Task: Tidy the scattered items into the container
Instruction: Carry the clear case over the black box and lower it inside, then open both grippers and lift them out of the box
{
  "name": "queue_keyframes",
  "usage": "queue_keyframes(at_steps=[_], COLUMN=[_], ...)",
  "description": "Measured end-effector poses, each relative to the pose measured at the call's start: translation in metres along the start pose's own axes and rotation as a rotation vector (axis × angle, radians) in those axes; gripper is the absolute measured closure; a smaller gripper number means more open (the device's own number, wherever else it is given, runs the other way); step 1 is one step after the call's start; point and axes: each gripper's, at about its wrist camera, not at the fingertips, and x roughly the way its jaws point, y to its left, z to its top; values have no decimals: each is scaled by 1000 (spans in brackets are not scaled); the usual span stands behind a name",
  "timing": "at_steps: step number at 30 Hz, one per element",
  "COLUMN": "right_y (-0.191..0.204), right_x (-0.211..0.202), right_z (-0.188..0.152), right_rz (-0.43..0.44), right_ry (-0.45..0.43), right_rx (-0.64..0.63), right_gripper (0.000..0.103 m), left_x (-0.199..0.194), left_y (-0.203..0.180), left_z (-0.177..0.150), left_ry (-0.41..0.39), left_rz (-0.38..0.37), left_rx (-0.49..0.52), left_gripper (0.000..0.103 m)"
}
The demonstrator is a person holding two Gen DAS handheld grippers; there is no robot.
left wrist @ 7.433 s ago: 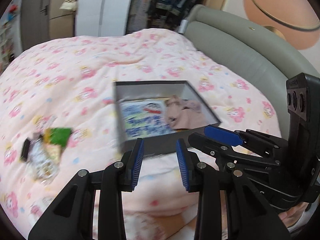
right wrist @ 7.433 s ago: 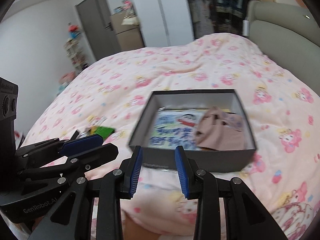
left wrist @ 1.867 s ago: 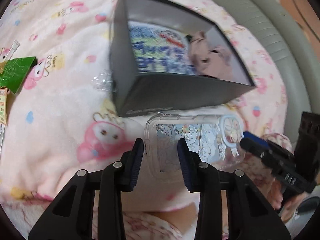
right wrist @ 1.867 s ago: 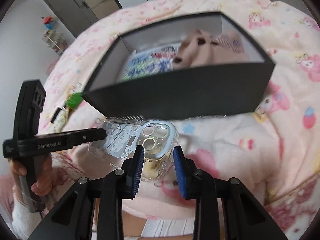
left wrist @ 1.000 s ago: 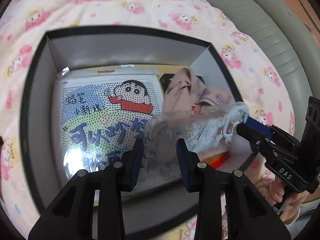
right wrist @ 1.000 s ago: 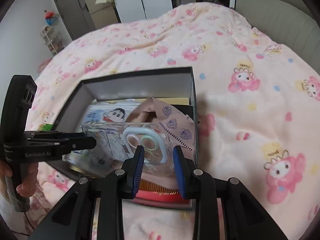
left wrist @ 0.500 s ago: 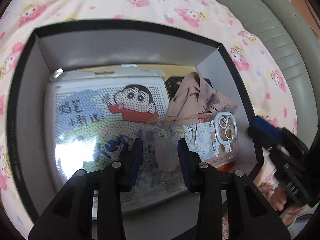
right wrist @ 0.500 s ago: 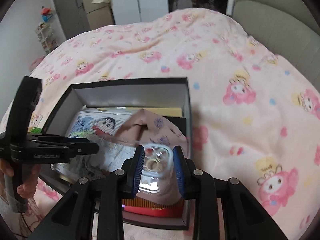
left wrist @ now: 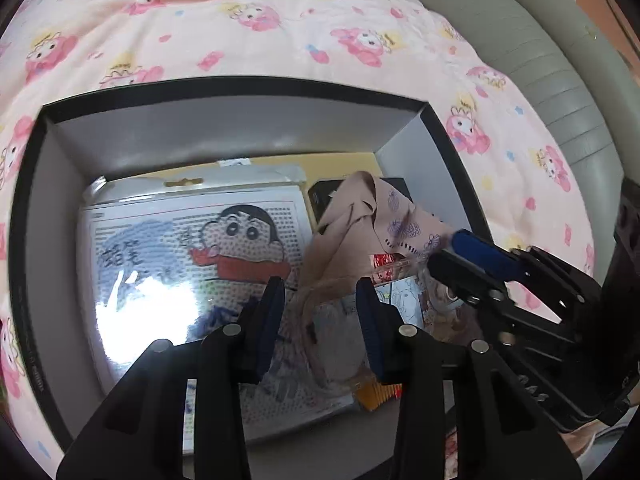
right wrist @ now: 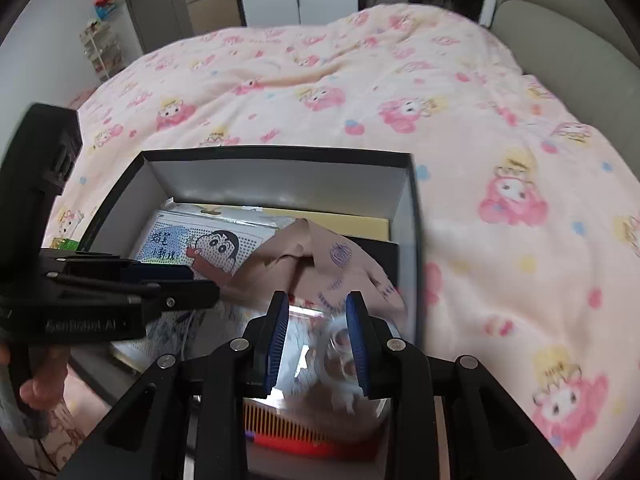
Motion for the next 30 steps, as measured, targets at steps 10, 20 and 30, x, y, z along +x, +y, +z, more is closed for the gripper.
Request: queue_keyframes(at_steps=[10, 20, 30], right_y=[-1, -2, 13], right_x=[9, 9, -49], right_z=[-27, -26, -39], right_rz=[2, -23, -107], right_ry=[67, 59, -84], right_rx=[-5, 31, 87], right_gripper=[78, 78, 71], left_x=[11, 14, -63], left_y=[-10, -13, -37], left_z=[-13, -11, -52], left_ry=[70, 26, -156], left_rz=[-95, 27, 36], left_rx=[33, 51, 113], left_gripper=[67, 67, 66])
